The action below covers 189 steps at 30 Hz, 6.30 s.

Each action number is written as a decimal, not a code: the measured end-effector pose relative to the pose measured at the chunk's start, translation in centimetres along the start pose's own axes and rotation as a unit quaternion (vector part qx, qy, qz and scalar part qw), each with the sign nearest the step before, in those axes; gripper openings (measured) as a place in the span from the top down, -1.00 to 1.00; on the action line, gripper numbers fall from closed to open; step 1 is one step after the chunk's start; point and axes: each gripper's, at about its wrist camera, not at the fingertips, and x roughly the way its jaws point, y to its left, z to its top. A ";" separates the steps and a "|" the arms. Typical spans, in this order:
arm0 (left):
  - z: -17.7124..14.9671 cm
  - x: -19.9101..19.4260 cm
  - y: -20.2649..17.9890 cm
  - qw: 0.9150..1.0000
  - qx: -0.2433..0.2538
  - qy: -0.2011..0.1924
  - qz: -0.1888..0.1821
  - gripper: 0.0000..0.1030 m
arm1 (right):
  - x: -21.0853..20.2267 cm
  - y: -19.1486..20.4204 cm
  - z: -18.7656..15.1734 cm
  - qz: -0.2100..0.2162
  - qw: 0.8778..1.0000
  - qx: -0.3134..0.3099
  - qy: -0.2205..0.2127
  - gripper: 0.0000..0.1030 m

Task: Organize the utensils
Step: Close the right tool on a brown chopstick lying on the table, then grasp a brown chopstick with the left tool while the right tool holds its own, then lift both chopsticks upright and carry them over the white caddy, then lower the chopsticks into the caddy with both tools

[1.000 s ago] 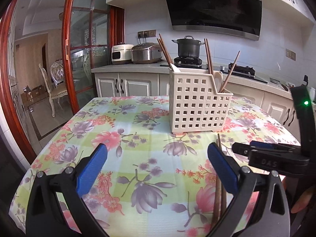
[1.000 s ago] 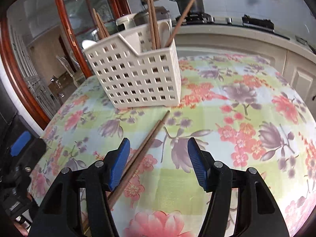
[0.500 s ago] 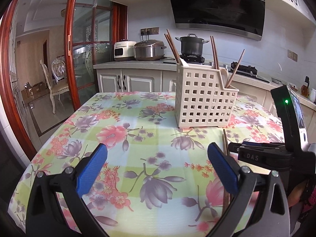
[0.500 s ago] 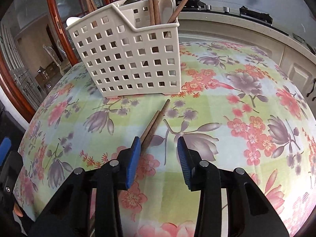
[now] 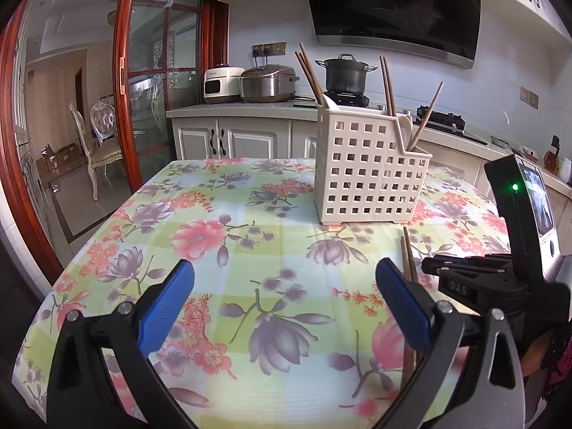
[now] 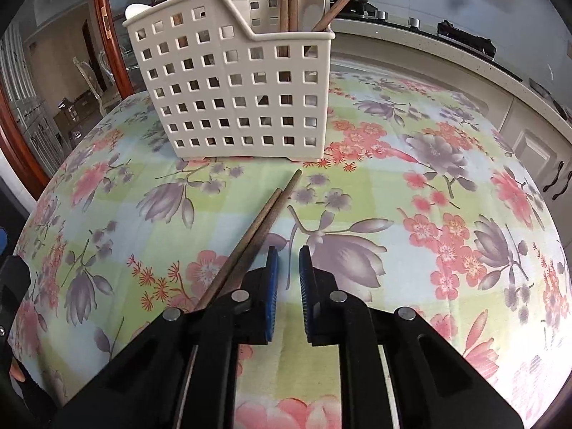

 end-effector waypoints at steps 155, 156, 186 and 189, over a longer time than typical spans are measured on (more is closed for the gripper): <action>6.8 -8.6 -5.1 0.991 0.052 -0.089 -0.086 0.89 | -19.9 0.4 -0.1 0.097 0.965 -0.101 -0.221 0.89; 6.8 -8.7 -5.1 0.991 0.052 -0.089 -0.086 0.89 | -19.8 0.4 -0.1 0.098 0.965 -0.100 -0.220 0.89; 7.3 -8.7 -5.0 0.991 0.052 -0.098 -0.081 0.89 | -20.2 0.5 0.5 0.096 0.964 -0.094 -0.231 0.89; 7.3 -8.7 -5.0 0.990 0.053 -0.099 -0.079 0.89 | -20.3 0.5 0.7 0.096 0.963 -0.094 -0.235 0.89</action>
